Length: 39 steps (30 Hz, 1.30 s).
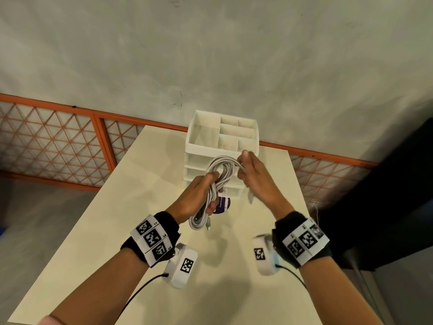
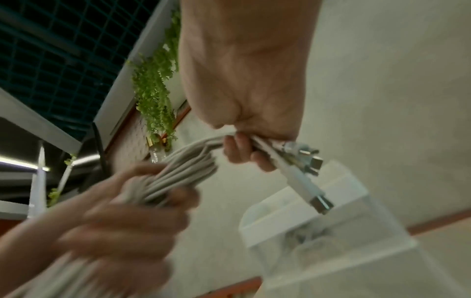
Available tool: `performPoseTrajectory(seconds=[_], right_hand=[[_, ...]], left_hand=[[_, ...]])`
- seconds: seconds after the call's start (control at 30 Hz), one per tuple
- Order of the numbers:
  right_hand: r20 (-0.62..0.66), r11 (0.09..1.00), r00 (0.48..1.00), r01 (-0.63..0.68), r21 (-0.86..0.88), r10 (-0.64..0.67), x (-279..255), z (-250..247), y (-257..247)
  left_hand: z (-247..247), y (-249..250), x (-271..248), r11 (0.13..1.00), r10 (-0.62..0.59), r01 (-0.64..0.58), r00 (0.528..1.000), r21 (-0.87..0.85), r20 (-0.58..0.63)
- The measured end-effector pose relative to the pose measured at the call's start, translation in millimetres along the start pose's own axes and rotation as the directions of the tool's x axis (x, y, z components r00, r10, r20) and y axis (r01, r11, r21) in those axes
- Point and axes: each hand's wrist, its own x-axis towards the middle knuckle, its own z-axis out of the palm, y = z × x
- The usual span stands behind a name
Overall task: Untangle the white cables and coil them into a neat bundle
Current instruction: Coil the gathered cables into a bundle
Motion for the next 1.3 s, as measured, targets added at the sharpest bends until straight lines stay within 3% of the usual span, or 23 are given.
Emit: performPoseTrajectory(seconds=[0.07,0.13,0.2,0.37,0.53,0.67,0.77,1.07,1.3], right_hand=[[-0.165,0.999,0.986,-0.031,0.028,0.035,-5,22,3],[-0.242,0.982,0.959,-0.114,0.148,0.148,-9,36,-2],[-0.184,0.943,0.953,-0.185,0.275,0.241,-13,39,-13],[-0.022,0.87,0.948,-0.281,0.406,0.317,-19,41,-34],[0.153,0.851,0.941,-0.337,0.403,0.3,-13,38,-30],[0.278,0.824,0.932,-0.341,0.452,0.233,-6,37,-22],[0.358,0.814,0.913,-0.354,0.461,0.194,-5,34,-24],[0.442,0.856,0.878,-0.365,0.367,0.185,3,38,-16],[0.45,0.907,0.87,-0.339,0.25,0.201,2,26,-4]], left_hand=[[6,1,2,0.999,0.045,-0.045,0.997,0.01,-0.057],[13,0,3,0.997,0.079,-0.08,0.993,-0.002,-0.089],[15,-2,3,0.99,0.123,-0.128,0.988,-0.056,-0.089],[13,0,8,0.978,0.203,-0.205,0.977,-0.026,-0.066],[1,3,7,0.991,0.134,-0.135,0.99,0.015,0.044],[-11,-5,10,0.999,0.041,-0.044,0.981,0.014,0.189],[-16,-5,11,1.0,-0.01,0.005,0.973,0.024,0.23],[-18,-16,16,0.999,-0.002,-0.001,0.997,0.042,0.071],[-20,-20,15,0.999,0.034,-0.035,0.998,0.014,0.053]])
